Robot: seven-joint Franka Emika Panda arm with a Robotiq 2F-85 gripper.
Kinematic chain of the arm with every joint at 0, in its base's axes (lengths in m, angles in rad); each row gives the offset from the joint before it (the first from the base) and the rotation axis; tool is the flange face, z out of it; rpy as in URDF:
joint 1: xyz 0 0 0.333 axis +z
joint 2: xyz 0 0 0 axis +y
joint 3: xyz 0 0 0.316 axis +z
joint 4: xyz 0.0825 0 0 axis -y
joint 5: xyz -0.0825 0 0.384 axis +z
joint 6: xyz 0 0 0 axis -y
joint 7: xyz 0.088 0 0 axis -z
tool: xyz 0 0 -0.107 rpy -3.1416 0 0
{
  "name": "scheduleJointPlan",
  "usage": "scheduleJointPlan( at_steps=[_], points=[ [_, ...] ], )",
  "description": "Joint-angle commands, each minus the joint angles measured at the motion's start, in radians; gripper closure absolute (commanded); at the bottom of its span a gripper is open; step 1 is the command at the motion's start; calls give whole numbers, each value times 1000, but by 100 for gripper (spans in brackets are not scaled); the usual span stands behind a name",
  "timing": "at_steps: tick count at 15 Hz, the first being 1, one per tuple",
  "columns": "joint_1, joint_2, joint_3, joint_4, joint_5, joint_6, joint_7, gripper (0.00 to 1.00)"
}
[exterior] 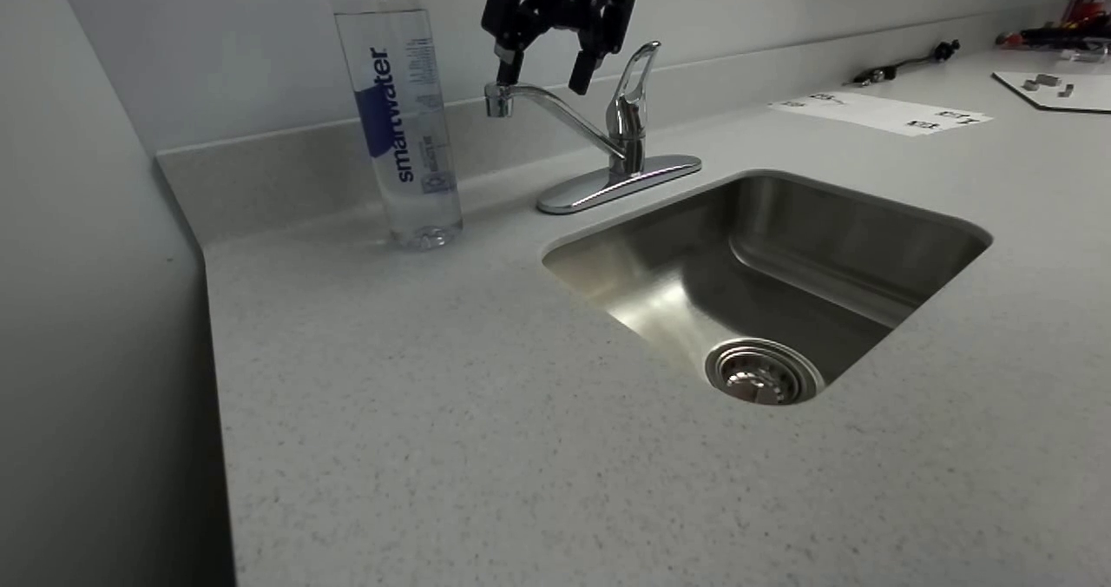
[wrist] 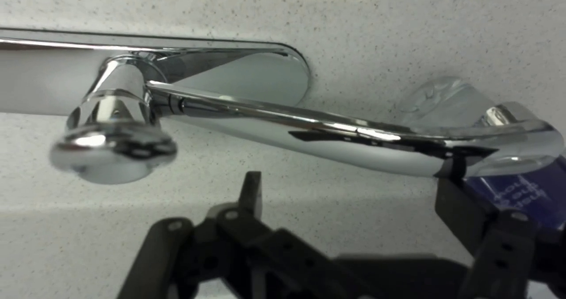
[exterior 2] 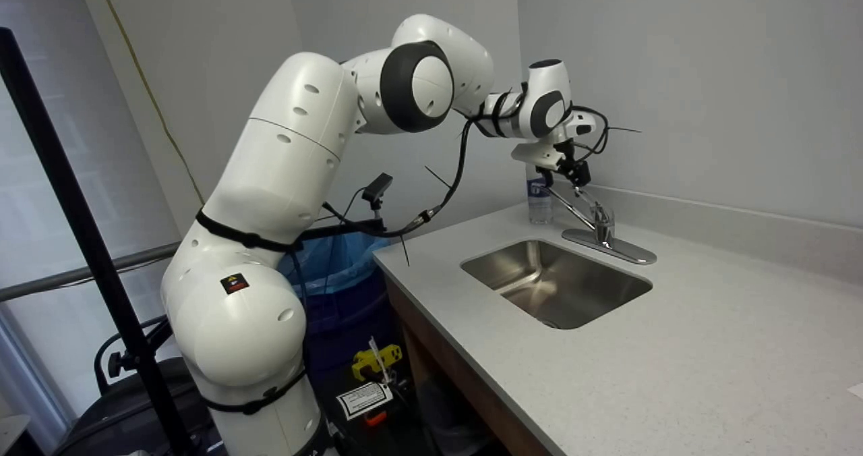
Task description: Push the faucet to the center of the sink, push the faucet handle upwards
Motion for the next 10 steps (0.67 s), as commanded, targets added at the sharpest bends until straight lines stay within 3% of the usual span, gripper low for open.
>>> scheduleJointPlan(
  at_steps=[1, 10],
  points=[
    [-7, -91, 0, -131, -23, -36, -30, 0],
    [0, -233, -9, -336, -80, -19, -24, 0]
  ],
)
